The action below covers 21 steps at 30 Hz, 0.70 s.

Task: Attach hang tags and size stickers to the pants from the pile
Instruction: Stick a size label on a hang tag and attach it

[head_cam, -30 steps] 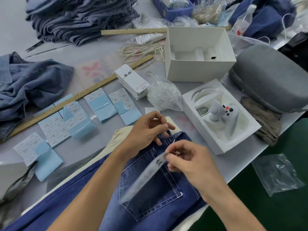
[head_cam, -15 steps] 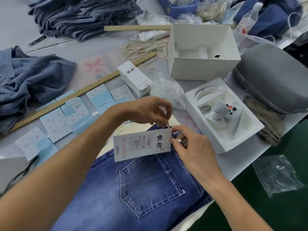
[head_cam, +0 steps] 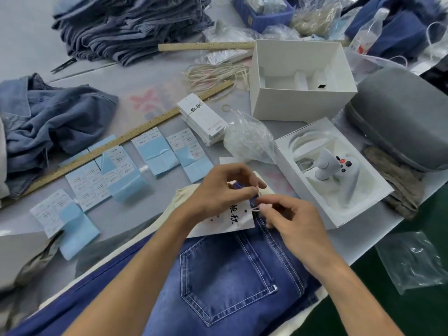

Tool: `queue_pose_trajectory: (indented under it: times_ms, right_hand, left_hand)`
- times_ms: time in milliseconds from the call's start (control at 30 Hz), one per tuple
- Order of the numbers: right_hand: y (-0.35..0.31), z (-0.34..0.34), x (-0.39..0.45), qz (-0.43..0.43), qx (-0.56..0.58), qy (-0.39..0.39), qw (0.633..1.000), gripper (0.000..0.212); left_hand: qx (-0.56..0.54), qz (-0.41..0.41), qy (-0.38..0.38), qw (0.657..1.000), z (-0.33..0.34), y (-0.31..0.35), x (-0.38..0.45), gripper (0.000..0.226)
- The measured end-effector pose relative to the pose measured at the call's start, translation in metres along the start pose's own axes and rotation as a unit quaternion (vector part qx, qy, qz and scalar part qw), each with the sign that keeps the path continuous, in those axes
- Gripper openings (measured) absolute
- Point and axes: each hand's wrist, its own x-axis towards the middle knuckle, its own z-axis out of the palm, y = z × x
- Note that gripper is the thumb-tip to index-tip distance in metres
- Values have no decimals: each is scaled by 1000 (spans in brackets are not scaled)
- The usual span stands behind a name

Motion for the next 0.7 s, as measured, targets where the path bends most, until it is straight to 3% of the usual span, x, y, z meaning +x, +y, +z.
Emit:
queue_pose_trajectory:
  times_ms: [67, 300, 700]
  right_hand:
    - [4, -4, 0, 11, 34, -17, 999, 33]
    - [10, -6, -5, -32, 45, 21, 998, 22]
    - [9, -4, -1, -73, -16, 18, 997, 25]
  left_hand:
    - [-33, 7, 9, 999, 3, -5, -6, 8]
    - [-91, -8, 14, 996, 9, -6, -6, 11]
    - [-76, -19, 41, 996, 7, -8, -13, 11]
